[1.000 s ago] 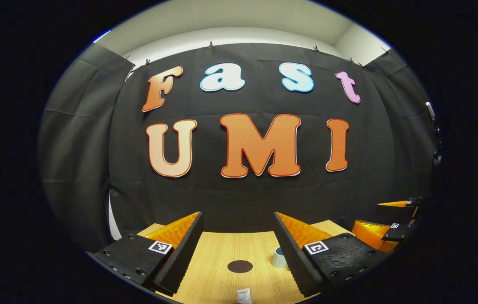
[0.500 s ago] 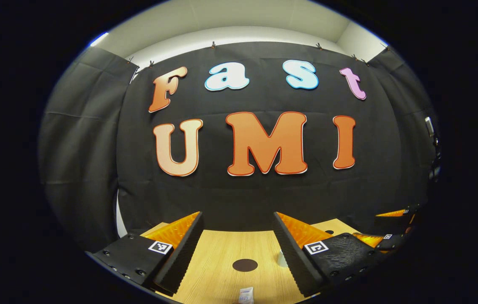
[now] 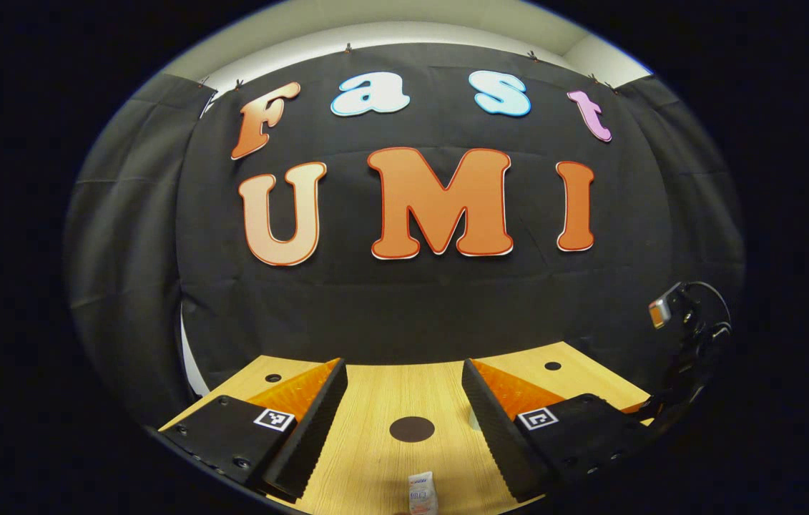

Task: Put the toothbrush and toothpaste on the desktop into the cup, then pick up the cup and place it on the coaster on the desktop.

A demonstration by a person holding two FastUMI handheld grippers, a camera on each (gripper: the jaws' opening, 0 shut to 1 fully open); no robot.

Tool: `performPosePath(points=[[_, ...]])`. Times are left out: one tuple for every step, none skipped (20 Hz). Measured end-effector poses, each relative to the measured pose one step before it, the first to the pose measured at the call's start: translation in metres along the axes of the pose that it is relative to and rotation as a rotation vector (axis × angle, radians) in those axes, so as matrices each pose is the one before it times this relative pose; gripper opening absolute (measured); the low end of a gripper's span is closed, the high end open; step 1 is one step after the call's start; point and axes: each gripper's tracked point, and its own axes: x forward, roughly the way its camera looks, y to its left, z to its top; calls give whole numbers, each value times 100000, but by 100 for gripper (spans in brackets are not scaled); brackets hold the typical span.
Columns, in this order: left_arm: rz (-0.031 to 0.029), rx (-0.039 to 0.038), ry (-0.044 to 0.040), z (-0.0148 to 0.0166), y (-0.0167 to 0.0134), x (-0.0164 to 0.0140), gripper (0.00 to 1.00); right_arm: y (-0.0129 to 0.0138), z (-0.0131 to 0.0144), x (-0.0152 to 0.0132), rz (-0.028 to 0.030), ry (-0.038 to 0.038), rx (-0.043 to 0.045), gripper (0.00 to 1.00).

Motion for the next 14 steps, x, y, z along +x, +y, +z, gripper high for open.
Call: performPosePath(points=[[100, 658, 1216, -502, 320, 374, 97, 158, -1363, 951, -487, 6883, -566, 97], [225, 489, 1574, -717, 482, 401, 97, 107, -830, 708, -531, 4342, -251, 97], [-128, 66, 1319, -611, 235, 288, 97, 100, -806, 703, -777, 5065, 340, 95], [-26, -87, 1329, -479, 438, 352, 97, 167, -666, 737, -214, 3881, 234, 93], [202, -80, 751, -191, 397, 301, 97, 133, -423, 458, 140, 3276, 148, 93], [332, -173, 969, -397, 421, 348, 97, -18, -255, 552, -912, 2829, -64, 91], [574, -296, 1003, -288, 462, 312, 97, 73, -408, 366, -49, 4244, -21, 89], [596, -486, 1258, -546, 532, 394, 97, -4, -386, 623, 80, 4165, 159, 86], [817, -757, 1079, -279, 615, 331, 97, 111, -425, 686, 277, 3724, 262, 85], [563, -522, 862, -401, 281, 137, 97, 214, -456, 666, 398, 4072, 610, 82], [635, -452, 1047, -272, 399, 168, 97, 179, -431, 627, 592, 4243, 836, 80], [871, -784, 1911, -569, 510, 236, 98, 187, -840, 921, 682, 7396, 1593, 76], [630, -522, 938, -270, 293, 62, 98, 10, -355, 489, 19, 3965, 833, 72], [528, -504, 912, -299, 226, 65, 98, -87, -338, 398, -528, 2860, 352, 67]])
